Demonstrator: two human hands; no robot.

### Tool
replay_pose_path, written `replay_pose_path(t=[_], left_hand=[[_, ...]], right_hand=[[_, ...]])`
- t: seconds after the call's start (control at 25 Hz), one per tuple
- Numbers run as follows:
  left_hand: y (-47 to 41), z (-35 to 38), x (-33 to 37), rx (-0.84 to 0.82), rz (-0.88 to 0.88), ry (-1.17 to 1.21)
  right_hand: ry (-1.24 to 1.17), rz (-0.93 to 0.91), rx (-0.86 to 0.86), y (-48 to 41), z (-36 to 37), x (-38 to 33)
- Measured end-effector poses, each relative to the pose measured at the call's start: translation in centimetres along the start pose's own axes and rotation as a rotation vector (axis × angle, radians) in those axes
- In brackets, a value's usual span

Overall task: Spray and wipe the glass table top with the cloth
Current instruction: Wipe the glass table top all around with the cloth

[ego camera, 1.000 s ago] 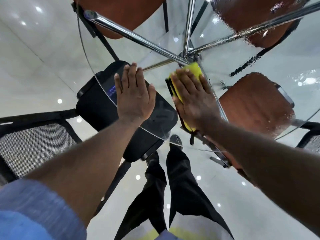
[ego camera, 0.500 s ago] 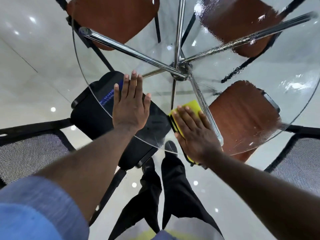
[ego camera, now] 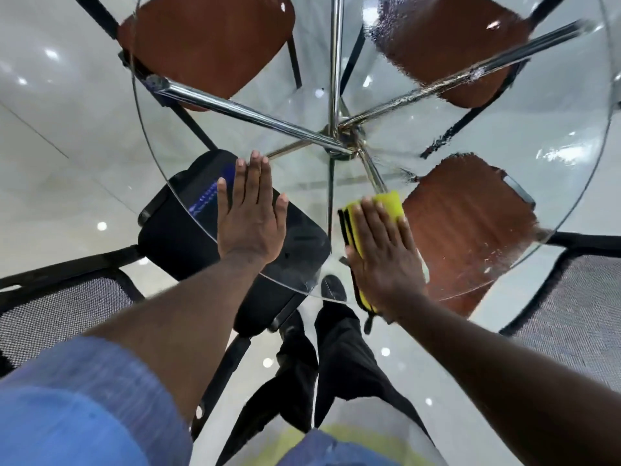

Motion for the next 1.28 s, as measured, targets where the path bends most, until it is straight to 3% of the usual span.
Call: replay_pose_path(t=[0.08, 0.2, 0.32, 0.4, 0.64, 0.8, 0.84, 1.0, 1.08, 1.28], left_hand=[[-0.1, 0.1, 0.0, -0.02, 0.001, 0.0], [-0.2, 0.4, -0.2, -0.027, -0.002, -0.011], [-0.2, 0.4, -0.1, -0.046, -0.005, -0.034], [-0.2, 0.2, 0.0, -0.043, -0.007, -0.043], [-0.1, -0.3, 0.0, -0.053, -0.011, -0.01], [-0.2, 0.1, 0.1, -0.067, -0.011, -0.018], [-0.3, 0.2, 0.0, -0.063, -0.008, -0.029], [-0.2, 0.5, -0.1, -0.04, -0.008, -0.033], [-0.2, 0.2, 0.0, -0.048, -0.015, -0.028], [0.0, -0.3, 0.0, -0.048, -0.02, 0.008]], right_hand=[[0.034, -0.11, -0.022, 0.6, -0.1, 0.9], [0.093, -0.217, 0.038, -7.7, -0.9, 3.1], [-0.004, 0.122, 0.145, -16.3, -2.1, 4.2], [-0.065, 0.169, 0.15, -16.8, -2.2, 3.5], [0.11, -0.32, -0.058, -1.3, 0.3, 1.9], [0.15, -0.459, -0.078, -7.2, -0.7, 4.9], [0.148, -0.421, -0.01, -10.1, -0.9, 5.1], [0.015, 0.015, 0.181, -19.2, -2.2, 3.2], [-0.029, 0.006, 0.196, -17.9, -2.0, 1.7], [0.097, -0.326, -0.005, -3.0, 0.2, 1.3]])
Point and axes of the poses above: each hand's wrist, its own y-axis away from the middle knuckle, its own z-axis out of the palm, x = y × z, the point moved 3 cm from there along -y, towards the middle knuckle, and after that the axes turned 12 degrees about -z, right-handed, at the moved point
